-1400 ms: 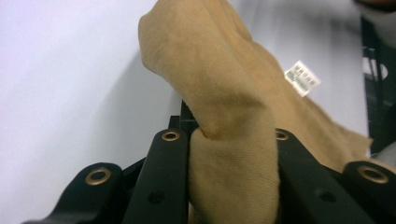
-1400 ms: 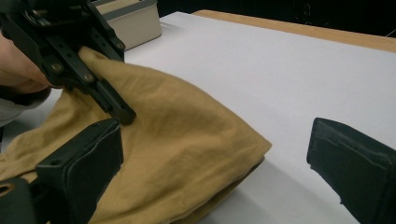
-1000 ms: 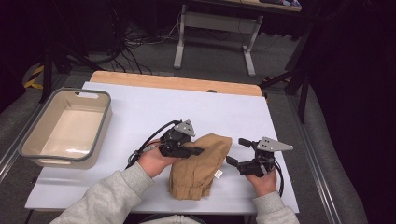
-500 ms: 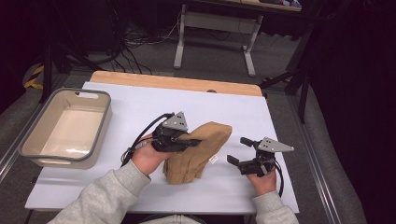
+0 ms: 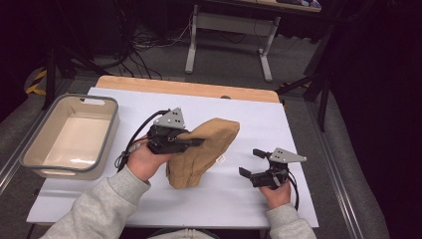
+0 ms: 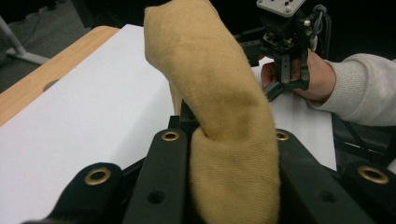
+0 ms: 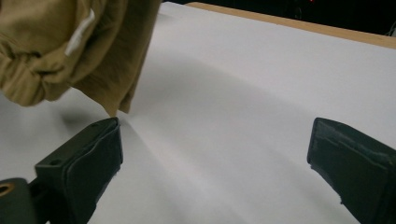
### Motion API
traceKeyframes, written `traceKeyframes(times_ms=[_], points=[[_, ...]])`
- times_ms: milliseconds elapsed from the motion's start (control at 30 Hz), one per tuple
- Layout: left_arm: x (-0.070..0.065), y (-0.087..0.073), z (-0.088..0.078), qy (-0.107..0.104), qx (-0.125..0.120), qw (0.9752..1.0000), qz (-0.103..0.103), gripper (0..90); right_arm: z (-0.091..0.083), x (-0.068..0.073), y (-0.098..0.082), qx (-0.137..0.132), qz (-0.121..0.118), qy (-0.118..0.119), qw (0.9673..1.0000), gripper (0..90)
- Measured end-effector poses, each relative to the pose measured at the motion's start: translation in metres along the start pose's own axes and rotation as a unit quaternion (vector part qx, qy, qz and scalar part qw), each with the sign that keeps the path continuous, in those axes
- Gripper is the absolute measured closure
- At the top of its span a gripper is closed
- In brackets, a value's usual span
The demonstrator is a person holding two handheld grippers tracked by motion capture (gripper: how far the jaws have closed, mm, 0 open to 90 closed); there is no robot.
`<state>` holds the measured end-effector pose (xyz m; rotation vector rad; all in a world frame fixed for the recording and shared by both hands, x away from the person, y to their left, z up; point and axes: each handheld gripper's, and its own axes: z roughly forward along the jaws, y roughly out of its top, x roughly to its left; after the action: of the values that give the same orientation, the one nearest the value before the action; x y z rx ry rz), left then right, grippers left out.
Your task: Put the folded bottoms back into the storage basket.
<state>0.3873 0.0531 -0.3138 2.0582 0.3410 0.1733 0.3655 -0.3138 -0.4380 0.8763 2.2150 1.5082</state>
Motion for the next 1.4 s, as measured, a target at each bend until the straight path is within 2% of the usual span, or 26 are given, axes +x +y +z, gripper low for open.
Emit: traceKeyframes(times_ms=[133,667,867,1200,1400], points=[[0.004,0.001,-0.010,0.003,-0.006,1.0000,-0.004,78.6,0.004,-0.001,-0.003,0.010,0.002,-0.005,0.9999,3.0],[0.018,0.005,-0.049,0.027,-0.011,0.9996,-0.002,78.4,0.004,-0.001,-0.003,0.009,0.004,-0.005,0.9999,3.0],[0.026,0.004,-0.064,0.035,-0.011,0.9993,-0.010,78.2,0.004,-0.001,-0.004,0.010,0.005,-0.002,0.9999,2.9],[0.038,-0.001,-0.099,0.058,-0.016,0.9980,-0.019,78.2,0.004,-0.001,-0.004,0.010,0.005,-0.002,0.9999,2.9],[0.046,-0.001,-0.126,0.084,-0.017,0.9961,-0.021,78.1,0.004,-0.001,-0.004,0.011,0.008,-0.001,0.9999,3.0]])
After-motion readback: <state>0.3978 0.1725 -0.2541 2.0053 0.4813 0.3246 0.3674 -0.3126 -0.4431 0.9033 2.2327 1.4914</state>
